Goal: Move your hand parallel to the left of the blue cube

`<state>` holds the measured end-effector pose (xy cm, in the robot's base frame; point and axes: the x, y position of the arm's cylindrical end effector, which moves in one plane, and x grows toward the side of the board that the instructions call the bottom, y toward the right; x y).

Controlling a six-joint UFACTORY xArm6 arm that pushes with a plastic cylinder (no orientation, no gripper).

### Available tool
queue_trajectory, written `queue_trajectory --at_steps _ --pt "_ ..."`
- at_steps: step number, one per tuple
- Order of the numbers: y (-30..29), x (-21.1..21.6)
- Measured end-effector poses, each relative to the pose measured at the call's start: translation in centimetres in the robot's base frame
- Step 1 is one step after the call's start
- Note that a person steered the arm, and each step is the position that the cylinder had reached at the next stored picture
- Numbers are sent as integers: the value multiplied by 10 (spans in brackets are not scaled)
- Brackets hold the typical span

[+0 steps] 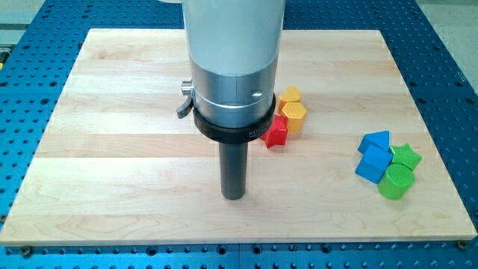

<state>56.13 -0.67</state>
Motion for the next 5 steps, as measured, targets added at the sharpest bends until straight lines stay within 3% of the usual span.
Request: queue_trajectory --at_steps 5 --pt "12 3"
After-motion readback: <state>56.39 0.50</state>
